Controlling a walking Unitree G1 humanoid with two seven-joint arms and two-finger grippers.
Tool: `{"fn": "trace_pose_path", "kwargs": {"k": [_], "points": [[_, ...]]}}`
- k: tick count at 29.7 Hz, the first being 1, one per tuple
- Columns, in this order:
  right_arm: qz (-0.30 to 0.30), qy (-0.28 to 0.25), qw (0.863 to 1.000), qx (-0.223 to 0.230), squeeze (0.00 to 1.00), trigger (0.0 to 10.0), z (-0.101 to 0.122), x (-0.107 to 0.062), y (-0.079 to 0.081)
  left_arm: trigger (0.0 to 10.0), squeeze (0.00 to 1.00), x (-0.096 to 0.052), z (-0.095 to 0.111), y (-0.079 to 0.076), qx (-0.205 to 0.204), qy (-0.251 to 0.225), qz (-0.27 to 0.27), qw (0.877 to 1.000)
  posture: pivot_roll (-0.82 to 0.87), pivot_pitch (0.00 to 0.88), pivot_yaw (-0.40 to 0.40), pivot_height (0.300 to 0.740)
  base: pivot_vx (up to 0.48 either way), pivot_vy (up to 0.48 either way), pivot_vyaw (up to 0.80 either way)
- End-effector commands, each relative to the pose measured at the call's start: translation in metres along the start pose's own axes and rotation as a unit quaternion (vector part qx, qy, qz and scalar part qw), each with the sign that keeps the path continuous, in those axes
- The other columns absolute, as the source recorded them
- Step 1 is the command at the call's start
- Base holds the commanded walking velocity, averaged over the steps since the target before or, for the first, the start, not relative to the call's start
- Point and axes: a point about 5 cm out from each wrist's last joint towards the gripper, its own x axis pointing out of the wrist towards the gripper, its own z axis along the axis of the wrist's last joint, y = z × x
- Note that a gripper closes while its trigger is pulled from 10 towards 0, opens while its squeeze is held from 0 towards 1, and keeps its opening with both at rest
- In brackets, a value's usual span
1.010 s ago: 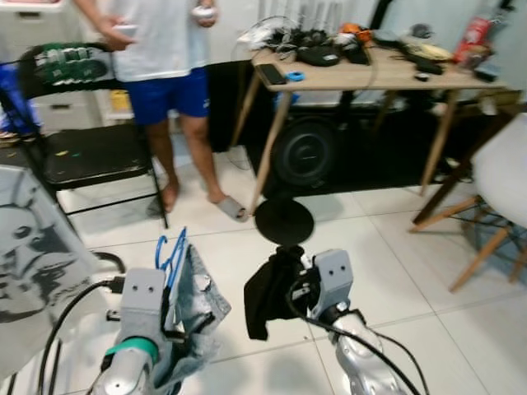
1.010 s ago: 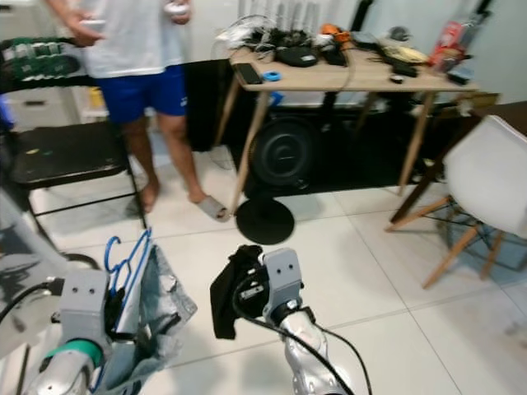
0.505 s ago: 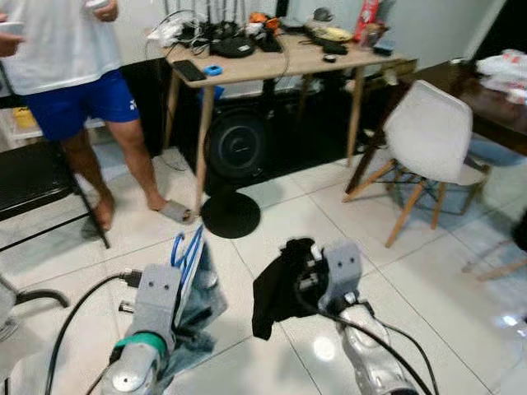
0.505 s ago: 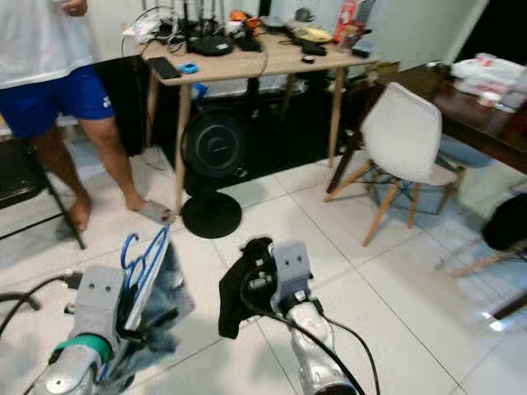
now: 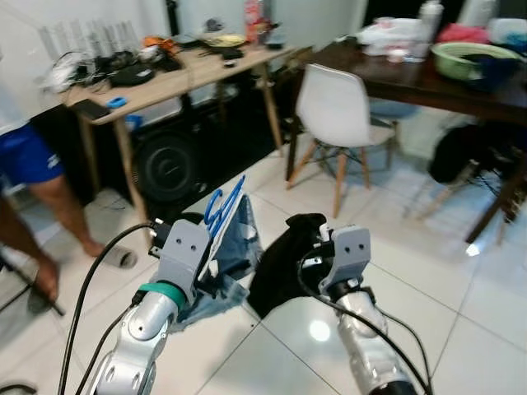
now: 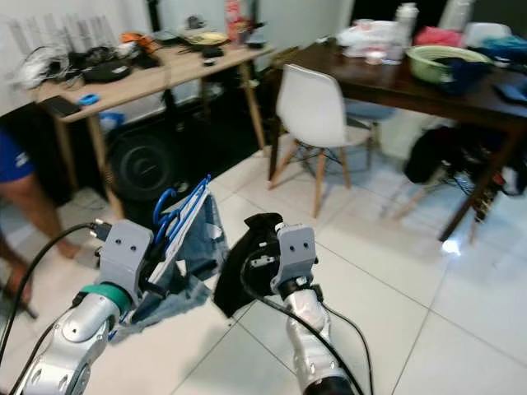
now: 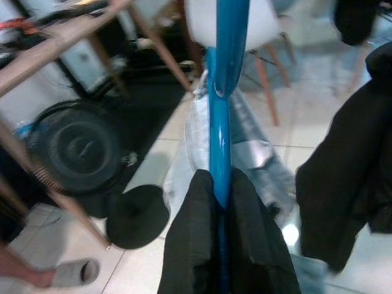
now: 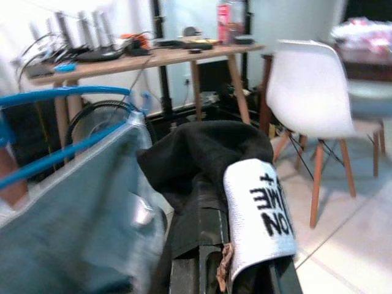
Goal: Hang hanger
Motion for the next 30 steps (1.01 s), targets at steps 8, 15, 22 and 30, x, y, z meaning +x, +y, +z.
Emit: {"fn": "trace_pose_path", "kwargs": {"k": [8, 15, 22, 30], "points": [[-0.029, -0.003, 1.000, -0.011, 0.00, 10.0, 0.001, -0.008, -0.009, 10.0, 0.00, 0.010, 0.007, -0.001, -0.026, -0.012, -0.003, 1.000, -0.11, 0.030, 0.146, 0.740, 0.000, 0.000, -0.80], [0.007, -0.032, 0.999, -0.013, 0.00, 10.0, 0.020, 0.009, -0.005, 10.0, 0.00, 0.003, 0.015, 0.009, -0.082, -0.009, 0.064, 0.995, -0.05, 0.056, 0.091, 0.740, 0.000, 0.000, -0.80], [0.001, -0.038, 0.999, 0.002, 0.00, 10.0, 0.028, 0.013, -0.009, 10.0, 0.00, -0.004, 0.016, 0.010, -0.081, -0.019, 0.103, 0.991, -0.04, 0.064, 0.072, 0.740, 0.000, 0.000, -0.80], [-0.020, -0.038, 0.999, 0.033, 0.00, 10.0, 0.035, 0.023, -0.013, 10.0, 0.00, 0.004, 0.022, 0.018, -0.053, -0.026, 0.141, 0.988, -0.04, 0.054, 0.055, 0.740, 0.454, 0.000, -0.76]]}}
